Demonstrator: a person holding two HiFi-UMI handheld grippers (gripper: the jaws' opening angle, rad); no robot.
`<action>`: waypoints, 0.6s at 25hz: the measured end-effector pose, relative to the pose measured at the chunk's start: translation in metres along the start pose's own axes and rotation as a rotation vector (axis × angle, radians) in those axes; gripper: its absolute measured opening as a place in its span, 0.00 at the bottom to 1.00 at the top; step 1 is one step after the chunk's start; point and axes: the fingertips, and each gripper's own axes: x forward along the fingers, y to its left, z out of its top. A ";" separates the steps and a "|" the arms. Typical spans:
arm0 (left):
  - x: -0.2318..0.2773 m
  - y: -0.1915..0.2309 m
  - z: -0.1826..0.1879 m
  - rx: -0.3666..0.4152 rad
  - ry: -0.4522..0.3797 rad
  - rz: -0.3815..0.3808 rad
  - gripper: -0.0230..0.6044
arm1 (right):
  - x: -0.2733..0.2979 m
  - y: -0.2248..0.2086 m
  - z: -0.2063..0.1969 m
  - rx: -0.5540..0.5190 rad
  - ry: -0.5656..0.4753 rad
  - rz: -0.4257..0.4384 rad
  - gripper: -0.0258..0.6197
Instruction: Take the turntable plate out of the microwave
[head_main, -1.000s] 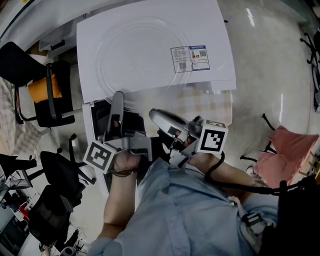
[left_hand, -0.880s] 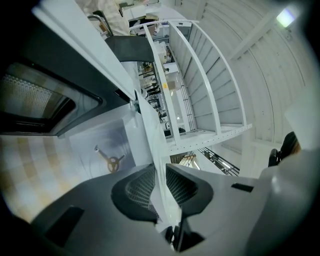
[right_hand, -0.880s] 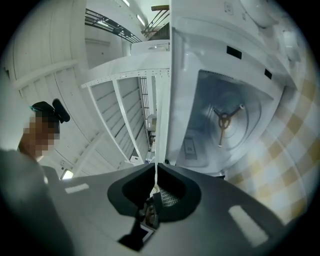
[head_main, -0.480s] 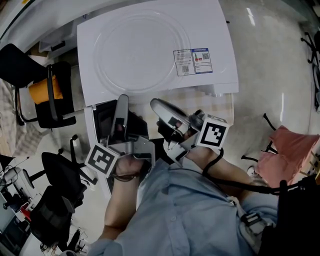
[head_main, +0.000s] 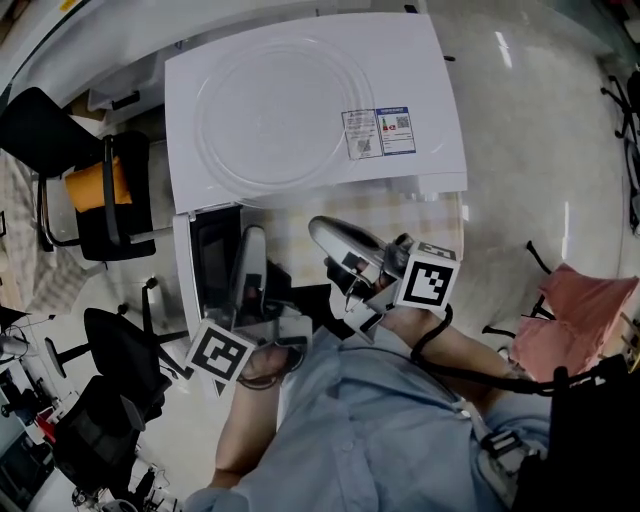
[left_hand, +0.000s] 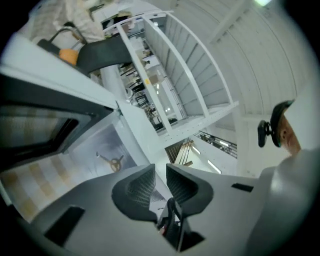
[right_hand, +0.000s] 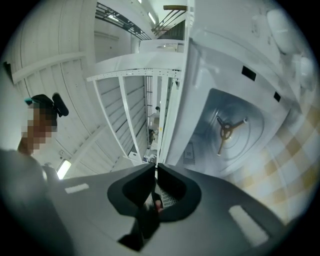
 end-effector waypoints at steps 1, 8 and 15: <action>-0.005 -0.006 0.000 0.096 0.000 0.003 0.15 | -0.004 0.003 -0.003 -0.023 0.020 -0.005 0.07; -0.030 -0.068 -0.008 0.613 -0.065 -0.004 0.07 | -0.027 0.055 -0.015 -0.318 0.092 0.028 0.07; -0.053 -0.121 -0.026 0.907 -0.174 0.019 0.05 | -0.046 0.114 -0.018 -0.692 0.116 0.079 0.07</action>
